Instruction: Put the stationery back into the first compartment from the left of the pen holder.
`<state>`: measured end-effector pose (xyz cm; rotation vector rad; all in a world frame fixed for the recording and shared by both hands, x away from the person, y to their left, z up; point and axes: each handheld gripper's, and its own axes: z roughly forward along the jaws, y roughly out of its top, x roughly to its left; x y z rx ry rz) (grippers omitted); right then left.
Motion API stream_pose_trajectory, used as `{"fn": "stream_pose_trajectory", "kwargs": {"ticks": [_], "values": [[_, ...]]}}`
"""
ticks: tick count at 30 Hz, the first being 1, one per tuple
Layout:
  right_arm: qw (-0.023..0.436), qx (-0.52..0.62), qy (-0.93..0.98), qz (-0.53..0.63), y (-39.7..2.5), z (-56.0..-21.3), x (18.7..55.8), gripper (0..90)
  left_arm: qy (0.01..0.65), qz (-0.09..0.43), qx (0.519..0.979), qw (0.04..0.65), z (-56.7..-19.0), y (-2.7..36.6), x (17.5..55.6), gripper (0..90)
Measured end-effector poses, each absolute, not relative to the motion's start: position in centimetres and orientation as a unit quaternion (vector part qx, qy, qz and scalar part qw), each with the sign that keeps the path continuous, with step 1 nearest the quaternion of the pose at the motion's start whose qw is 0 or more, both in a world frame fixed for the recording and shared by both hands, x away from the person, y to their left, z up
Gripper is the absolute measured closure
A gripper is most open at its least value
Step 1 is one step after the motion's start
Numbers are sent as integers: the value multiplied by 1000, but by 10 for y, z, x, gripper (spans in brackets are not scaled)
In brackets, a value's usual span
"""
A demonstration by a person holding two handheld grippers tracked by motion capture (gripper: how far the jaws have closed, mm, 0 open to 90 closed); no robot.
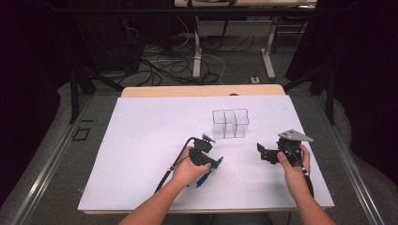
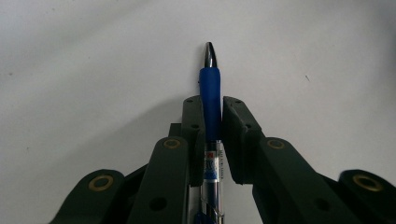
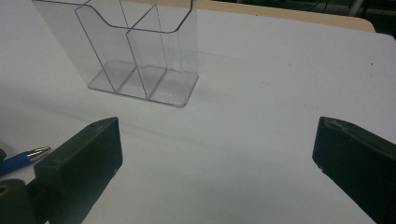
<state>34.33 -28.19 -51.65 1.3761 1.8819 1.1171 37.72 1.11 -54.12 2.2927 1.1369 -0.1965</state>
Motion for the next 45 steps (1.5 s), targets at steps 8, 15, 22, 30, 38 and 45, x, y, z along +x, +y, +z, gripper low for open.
{"fn": "stream_pose_trajectory", "kwargs": {"ticks": [8, 15, 22, 30, 38, 45], "values": [[274, 514, 698, 417, -283, -517, 343, 12, 426, -81, 855, 285, -541, 12, 378, 794], [278, 514, 696, 416, -283, -517, 343, 12, 424, -85, 851, 298, -536, 15, 378, 795], [275, 516, 696, 417, -283, -517, 343, 12, 422, -83, 845, 318, -529, 22, 377, 795], [272, 514, 700, 415, -282, -517, 343, 12, 433, -74, 829, 348, -523, 28, 376, 795], [270, 512, 702, 415, -280, -518, 343, 11, 437, -65, 811, 384, -516, 38, 376, 795], [264, 502, 708, 421, -274, -516, 343, 9, 443, -57, 794, 411, -512, 46, 374, 795]]}}
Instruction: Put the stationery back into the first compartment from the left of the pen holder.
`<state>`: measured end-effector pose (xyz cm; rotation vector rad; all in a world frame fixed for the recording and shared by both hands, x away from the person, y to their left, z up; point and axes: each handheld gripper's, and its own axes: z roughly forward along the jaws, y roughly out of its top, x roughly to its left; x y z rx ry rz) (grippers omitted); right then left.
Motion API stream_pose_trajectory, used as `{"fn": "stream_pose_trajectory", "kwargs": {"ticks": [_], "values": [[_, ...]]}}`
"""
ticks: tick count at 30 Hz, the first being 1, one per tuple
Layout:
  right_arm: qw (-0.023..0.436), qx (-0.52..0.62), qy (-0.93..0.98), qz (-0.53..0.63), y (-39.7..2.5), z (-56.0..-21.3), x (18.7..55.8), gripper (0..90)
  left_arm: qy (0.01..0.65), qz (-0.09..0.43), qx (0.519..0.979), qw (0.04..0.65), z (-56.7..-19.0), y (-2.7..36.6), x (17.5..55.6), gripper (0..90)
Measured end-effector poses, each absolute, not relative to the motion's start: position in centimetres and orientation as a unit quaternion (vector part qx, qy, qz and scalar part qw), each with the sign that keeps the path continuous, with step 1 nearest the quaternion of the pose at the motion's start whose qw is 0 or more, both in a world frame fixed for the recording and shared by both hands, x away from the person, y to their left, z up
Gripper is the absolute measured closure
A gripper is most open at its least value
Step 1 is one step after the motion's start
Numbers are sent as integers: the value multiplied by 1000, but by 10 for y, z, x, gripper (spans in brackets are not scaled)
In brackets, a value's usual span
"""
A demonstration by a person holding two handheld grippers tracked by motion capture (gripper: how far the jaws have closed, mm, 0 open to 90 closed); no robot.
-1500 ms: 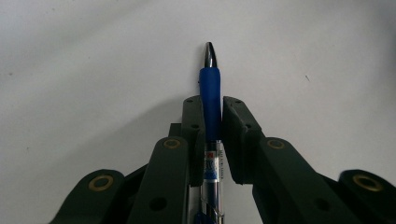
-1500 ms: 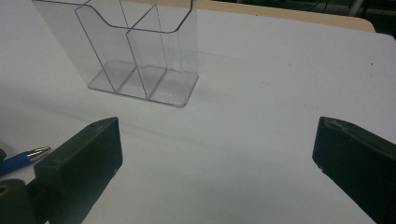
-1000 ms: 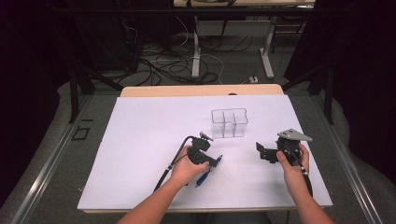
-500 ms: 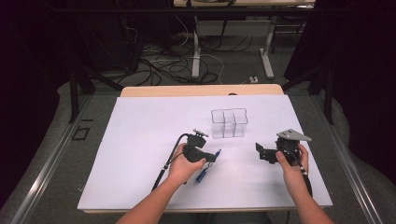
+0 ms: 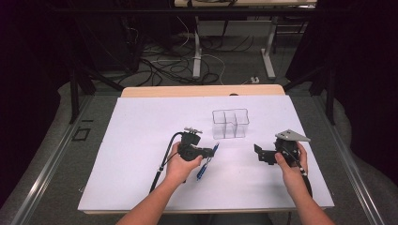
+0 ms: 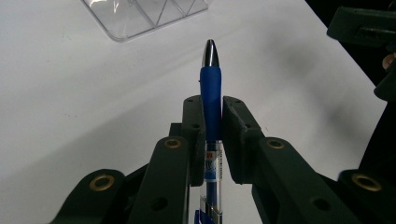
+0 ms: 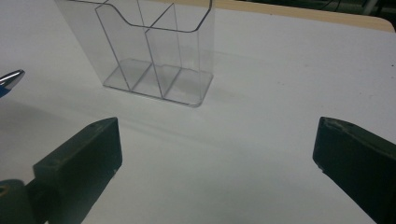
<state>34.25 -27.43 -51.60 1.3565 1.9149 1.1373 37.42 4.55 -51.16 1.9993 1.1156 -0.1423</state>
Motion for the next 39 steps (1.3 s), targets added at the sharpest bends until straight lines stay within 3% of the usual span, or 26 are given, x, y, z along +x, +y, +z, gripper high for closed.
{"fn": "stream_pose_trajectory", "kwargs": {"ticks": [22, 27, 39], "values": [[193, 477, 727, 455, -237, -510, 338, 5, 445, -19, 760, 474, -492, 67, 371, 795], [168, 458, 736, 470, -228, -508, 337, 160, 445, -10, 754, 484, -490, 70, 370, 795], [73, 468, 718, 510, -213, -510, 342, 366, 445, 1, 746, 496, -487, 79, 370, 795]]}}
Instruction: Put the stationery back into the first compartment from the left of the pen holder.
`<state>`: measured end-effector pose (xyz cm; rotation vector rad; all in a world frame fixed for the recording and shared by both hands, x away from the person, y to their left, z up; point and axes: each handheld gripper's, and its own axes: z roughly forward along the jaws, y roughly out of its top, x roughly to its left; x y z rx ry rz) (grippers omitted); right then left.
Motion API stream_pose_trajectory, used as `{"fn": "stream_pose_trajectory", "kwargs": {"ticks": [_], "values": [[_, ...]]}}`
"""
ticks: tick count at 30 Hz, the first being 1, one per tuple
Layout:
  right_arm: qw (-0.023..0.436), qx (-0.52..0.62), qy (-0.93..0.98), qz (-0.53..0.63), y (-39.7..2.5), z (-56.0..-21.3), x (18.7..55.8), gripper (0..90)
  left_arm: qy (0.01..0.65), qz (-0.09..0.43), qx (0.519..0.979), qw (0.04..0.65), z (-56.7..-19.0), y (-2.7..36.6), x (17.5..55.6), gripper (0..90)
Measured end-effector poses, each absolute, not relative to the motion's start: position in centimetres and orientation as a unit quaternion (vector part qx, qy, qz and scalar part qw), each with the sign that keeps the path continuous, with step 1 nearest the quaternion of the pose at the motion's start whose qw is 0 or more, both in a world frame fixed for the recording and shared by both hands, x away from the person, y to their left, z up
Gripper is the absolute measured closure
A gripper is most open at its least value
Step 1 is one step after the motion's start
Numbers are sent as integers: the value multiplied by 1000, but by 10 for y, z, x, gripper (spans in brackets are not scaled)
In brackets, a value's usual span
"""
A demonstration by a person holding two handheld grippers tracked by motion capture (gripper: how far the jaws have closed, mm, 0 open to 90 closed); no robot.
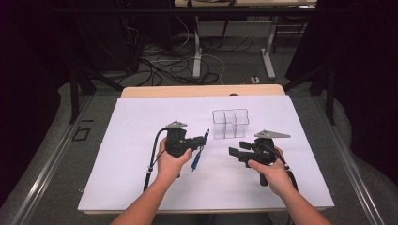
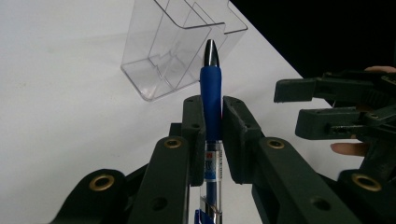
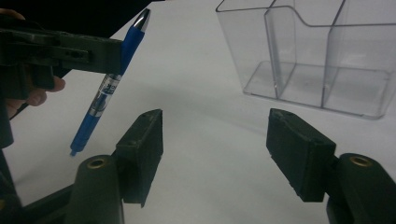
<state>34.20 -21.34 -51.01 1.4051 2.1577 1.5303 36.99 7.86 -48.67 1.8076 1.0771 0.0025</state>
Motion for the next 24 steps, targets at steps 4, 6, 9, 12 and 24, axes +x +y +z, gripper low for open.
{"fn": "stream_pose_trajectory", "kwargs": {"ticks": [4, 6, 9, 12, 24], "values": [[34, 479, 705, 522, -210, -511, 344, 407, 448, 3, 743, 497, -486, 80, 370, 795], [10, 486, 696, 529, -209, -511, 345, 418, 448, 1, 741, 500, -487, 80, 370, 795], [-10, 482, 692, 537, -207, -513, 347, 421, 450, -2, 739, 501, -487, 80, 370, 795], [-30, 486, 686, 541, -202, -513, 348, 410, 452, -7, 736, 504, -487, 79, 371, 795], [-112, 509, 660, 541, -185, -517, 350, 544, 456, -15, 727, 513, -488, 75, 372, 795]]}}
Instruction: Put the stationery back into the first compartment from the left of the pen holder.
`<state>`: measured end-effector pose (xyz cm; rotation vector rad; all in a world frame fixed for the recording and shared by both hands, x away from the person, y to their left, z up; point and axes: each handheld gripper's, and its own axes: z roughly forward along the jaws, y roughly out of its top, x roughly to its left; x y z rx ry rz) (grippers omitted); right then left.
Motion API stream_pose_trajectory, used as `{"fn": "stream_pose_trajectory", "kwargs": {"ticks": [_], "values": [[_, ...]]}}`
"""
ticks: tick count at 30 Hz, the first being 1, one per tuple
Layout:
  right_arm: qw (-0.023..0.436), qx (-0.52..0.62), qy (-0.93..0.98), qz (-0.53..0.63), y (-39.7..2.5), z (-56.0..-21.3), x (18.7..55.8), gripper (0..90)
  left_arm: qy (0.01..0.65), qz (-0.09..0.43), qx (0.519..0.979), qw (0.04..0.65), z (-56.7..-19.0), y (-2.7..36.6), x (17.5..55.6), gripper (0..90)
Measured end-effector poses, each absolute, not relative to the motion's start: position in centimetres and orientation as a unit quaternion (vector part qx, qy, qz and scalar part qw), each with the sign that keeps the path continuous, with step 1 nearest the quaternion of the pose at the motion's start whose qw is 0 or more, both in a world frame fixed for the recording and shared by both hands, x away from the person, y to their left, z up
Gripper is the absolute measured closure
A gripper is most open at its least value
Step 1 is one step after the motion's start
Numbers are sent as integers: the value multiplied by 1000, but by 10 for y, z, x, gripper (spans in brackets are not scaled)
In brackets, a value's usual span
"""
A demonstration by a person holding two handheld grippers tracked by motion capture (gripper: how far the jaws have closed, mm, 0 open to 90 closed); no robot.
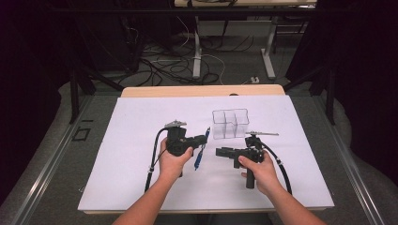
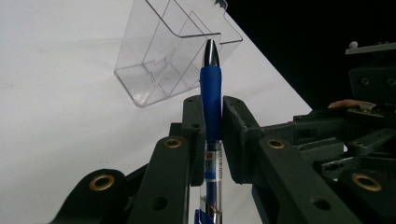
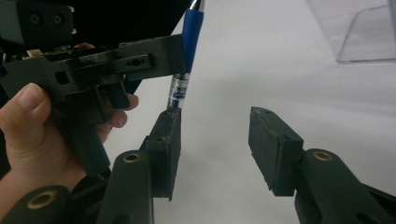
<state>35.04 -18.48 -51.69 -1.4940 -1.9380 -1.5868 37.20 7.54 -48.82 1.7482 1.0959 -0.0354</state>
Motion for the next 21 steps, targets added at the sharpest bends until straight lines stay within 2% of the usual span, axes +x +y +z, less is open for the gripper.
{"fn": "stream_pose_trajectory", "kwargs": {"ticks": [9, 21], "values": [[137, -512, -647, -548, -169, -521, 352, 604, 452, -17, 728, 515, -488, 70, 371, 795], [148, -514, -638, -554, -162, -527, 355, 667, 447, -21, 731, 515, -491, 62, 369, 795]]}}
